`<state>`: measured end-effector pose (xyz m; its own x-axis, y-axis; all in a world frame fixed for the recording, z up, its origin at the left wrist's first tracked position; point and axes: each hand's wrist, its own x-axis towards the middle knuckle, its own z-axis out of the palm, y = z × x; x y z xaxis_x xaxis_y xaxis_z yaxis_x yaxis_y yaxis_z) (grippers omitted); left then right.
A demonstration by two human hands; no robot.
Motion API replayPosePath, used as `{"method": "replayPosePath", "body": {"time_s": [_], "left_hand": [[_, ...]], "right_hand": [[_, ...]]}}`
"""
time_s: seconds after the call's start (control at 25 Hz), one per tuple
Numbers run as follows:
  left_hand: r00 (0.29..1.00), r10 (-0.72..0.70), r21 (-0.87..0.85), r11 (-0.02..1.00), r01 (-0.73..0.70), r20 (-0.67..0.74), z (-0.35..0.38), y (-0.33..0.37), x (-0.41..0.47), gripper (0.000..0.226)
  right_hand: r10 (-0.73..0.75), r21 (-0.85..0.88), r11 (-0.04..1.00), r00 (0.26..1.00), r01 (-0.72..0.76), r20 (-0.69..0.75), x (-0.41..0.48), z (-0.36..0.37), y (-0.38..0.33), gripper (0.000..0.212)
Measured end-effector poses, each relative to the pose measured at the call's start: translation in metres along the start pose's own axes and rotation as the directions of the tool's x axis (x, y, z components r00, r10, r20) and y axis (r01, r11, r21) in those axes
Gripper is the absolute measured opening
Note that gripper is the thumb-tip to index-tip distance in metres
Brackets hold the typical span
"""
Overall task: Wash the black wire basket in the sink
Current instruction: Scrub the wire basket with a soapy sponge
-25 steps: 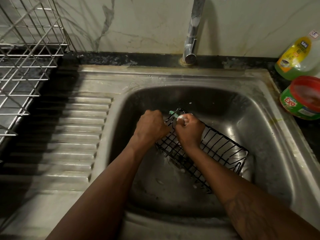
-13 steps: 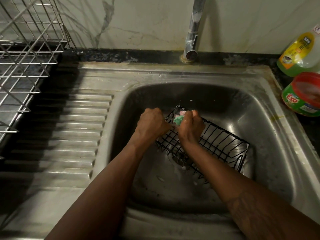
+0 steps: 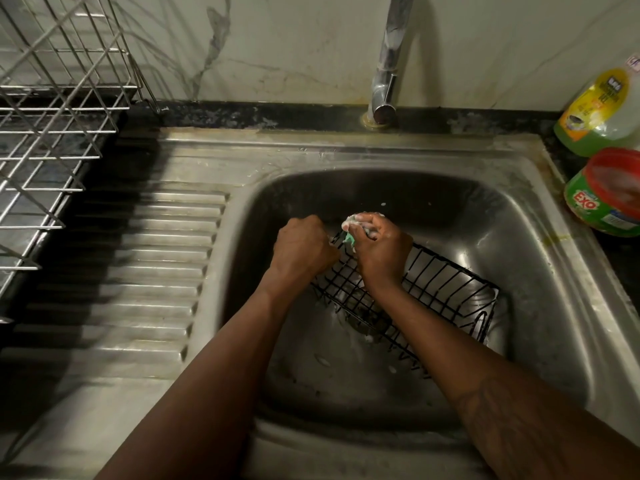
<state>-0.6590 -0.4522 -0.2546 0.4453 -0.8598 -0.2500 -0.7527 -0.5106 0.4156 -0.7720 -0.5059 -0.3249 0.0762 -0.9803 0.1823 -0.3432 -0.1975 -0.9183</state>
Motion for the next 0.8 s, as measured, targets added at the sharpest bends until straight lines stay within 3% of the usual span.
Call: {"method": "replayPosePath", "body": {"time_s": [0.08, 0.2, 0.28, 0.44, 0.64, 0.72, 0.8], "left_hand": [[1.0, 0.018, -0.009, 1.0, -0.018, -0.006, 0.0, 0.0, 0.001, 0.008], [0.999, 0.008, 0.004, 1.0, -0.008, -0.038, -0.003, -0.003, 0.002, 0.01], [0.999, -0.029, 0.005, 1.0, 0.029, -0.022, -0.005, -0.005, 0.003, 0.015], [0.984, -0.08, 0.005, 0.997, 0.081, 0.156, -0.005, 0.001, 0.003, 0.019], [0.886, -0.176, -0.14, 0.956, 0.257, 0.429, -0.006, 0.005, 0.003, 0.017], [0.861, -0.2, -0.174, 0.934, 0.311, 0.467, -0.004, 0.003, 0.003, 0.017], [0.881, -0.21, -0.194, 0.929, 0.315, 0.424, -0.001, -0.001, 0.006, 0.017]], "right_hand": [[-0.096, -0.017, 0.995, 0.994, 0.097, 0.049, -0.001, 0.0, 0.0, 0.015], [-0.382, -0.035, 0.919, 0.908, 0.393, 0.172, -0.013, 0.005, -0.007, 0.014], [-0.429, -0.02, 0.895, 0.873, 0.445, 0.233, -0.013, 0.007, -0.011, 0.015], [-0.314, -0.189, 0.916, 0.925, 0.355, 0.215, 0.002, 0.002, -0.006, 0.015], [-0.315, -0.323, 0.88, 0.937, 0.347, 0.149, 0.008, -0.012, -0.008, 0.022], [-0.296, -0.356, 0.87, 0.938, 0.342, 0.179, 0.015, -0.018, -0.01, 0.025], [-0.274, -0.354, 0.868, 0.93, 0.349, 0.247, 0.017, -0.019, -0.008, 0.023]]}}
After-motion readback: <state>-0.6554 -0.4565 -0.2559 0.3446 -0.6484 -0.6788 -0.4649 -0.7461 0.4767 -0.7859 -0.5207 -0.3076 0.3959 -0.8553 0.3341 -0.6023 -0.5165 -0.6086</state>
